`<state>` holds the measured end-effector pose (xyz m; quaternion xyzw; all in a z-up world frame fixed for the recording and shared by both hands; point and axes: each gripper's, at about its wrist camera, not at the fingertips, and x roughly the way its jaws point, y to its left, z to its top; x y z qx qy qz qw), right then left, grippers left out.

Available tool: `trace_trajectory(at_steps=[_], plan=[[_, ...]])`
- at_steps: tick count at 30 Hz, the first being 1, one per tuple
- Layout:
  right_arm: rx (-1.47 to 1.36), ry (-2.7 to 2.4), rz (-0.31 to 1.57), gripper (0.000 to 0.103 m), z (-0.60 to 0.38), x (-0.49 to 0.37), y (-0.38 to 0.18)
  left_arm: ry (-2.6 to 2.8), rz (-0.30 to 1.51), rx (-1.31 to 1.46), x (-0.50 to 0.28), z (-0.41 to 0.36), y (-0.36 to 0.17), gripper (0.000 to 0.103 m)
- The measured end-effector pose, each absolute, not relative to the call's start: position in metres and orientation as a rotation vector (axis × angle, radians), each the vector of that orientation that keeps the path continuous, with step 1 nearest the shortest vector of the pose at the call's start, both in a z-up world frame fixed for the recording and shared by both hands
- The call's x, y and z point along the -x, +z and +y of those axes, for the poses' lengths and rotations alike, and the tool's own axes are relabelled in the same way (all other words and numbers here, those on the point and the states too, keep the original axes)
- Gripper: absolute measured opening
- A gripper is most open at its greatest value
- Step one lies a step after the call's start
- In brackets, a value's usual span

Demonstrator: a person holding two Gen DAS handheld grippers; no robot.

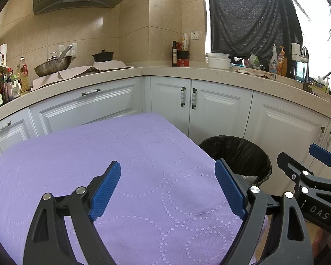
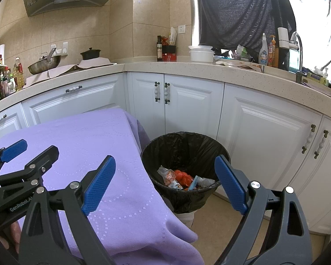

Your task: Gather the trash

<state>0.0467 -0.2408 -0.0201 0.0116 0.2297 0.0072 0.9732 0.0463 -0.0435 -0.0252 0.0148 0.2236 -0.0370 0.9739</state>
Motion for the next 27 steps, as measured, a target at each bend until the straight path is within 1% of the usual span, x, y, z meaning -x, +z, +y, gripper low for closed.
trace_trajectory(at_steps=[27], plan=[[-0.023,0.015,0.460,0.089,-0.2410,-0.0468,-0.0201,-0.080,0.457,-0.021,-0.0457,-0.0398,-0.0229,0.084]])
